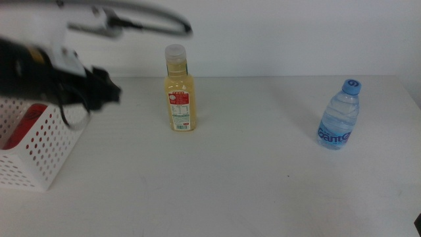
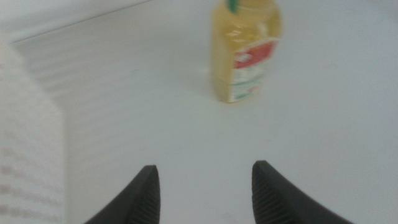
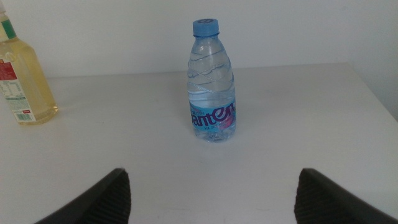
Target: Use arms to grab the bottles and put them into the dustbin to the left of the table.
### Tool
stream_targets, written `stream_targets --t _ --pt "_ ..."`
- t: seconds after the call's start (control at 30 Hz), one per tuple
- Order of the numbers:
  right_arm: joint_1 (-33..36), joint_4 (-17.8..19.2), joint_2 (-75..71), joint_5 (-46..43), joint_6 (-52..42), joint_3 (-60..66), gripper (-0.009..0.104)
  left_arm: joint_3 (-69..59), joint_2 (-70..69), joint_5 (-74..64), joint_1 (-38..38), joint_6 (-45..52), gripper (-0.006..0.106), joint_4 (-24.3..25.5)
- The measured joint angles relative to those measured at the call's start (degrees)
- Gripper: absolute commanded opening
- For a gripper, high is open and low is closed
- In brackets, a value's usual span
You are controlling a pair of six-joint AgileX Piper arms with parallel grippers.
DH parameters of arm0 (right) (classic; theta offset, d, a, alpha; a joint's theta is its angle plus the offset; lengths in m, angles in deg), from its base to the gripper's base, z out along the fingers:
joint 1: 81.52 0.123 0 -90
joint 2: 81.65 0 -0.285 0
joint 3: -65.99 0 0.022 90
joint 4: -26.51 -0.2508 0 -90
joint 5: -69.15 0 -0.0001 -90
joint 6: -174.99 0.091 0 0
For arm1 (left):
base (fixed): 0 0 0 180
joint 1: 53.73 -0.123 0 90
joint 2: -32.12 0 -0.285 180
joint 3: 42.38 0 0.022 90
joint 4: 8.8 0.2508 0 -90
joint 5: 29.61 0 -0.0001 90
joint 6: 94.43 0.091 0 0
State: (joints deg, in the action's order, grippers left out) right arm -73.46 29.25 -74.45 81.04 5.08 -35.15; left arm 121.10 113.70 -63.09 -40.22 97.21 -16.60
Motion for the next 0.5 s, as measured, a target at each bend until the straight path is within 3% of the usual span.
stream_targets --t 0.2,0.3,0.47,0.5 --pt "0.0 0.0 0.0 0.0 0.0 0.0 0.072 -13.67 -4.09 16.43 5.65 -1.94 0.052 -0.26" --pt "0.0 0.0 0.0 0.0 0.0 0.0 0.072 -20.6 -4.71 27.35 8.14 -1.96 0.062 -0.21" --pt "0.0 0.0 0.0 0.0 0.0 0.0 0.072 -30.0 -4.29 45.49 9.95 -1.95 0.091 1.91" --pt "0.0 0.0 0.0 0.0 0.0 0.0 0.072 -30.94 -3.91 47.68 10.08 -1.95 0.091 1.93"
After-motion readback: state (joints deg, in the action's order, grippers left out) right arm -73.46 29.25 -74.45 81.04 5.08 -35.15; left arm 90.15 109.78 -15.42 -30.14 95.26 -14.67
